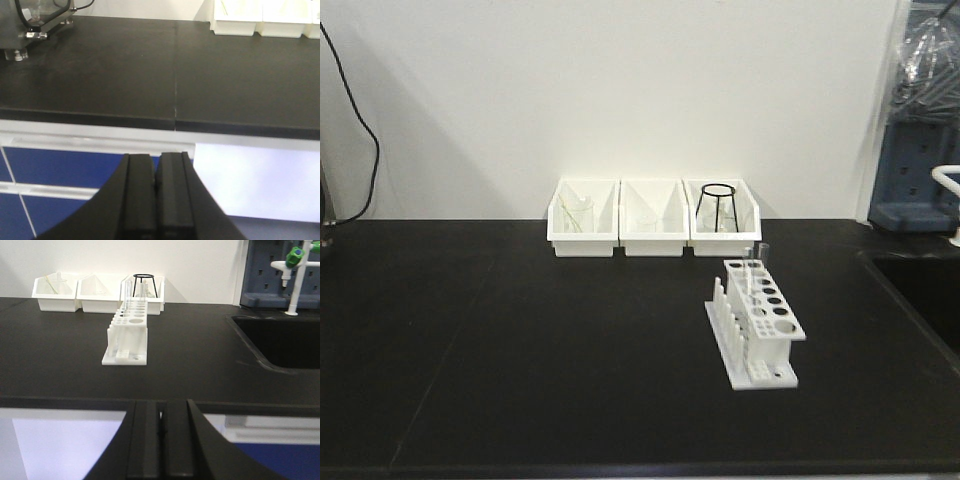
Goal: Flip and reinsert test tube from rack
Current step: 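Drive the base toward the white test-tube rack on the bench, then move the right gripper above the clear test tube in the rack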
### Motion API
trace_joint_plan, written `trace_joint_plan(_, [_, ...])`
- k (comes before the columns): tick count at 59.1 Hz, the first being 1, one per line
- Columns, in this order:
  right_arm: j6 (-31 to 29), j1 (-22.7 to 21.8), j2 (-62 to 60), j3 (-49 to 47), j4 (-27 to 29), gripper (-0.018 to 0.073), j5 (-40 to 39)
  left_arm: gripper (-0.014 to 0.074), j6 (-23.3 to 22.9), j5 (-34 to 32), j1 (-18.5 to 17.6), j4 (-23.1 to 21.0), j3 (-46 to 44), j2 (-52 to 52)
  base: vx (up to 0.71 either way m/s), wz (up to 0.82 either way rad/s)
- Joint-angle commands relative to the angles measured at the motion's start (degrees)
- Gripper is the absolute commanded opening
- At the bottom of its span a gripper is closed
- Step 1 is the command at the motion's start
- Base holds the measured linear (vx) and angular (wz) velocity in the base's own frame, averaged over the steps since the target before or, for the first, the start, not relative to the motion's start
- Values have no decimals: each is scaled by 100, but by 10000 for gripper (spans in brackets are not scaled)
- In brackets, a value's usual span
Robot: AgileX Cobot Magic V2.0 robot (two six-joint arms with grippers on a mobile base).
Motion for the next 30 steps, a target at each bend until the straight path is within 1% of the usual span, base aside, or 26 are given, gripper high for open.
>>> trace_joint_plan(1, [-20,-7,30,0,-24,-9,-444,-6,1,-494,-41,-25,-1,-66,36,9])
trace_joint_plan(15, [-20,-7,30,0,-24,-9,-438,-6,1,-494,-41,-25,-1,-66,33,5])
trace_joint_plan(30, [-20,-7,30,0,-24,-9,-438,-6,1,-494,-41,-25,-1,-66,24,0])
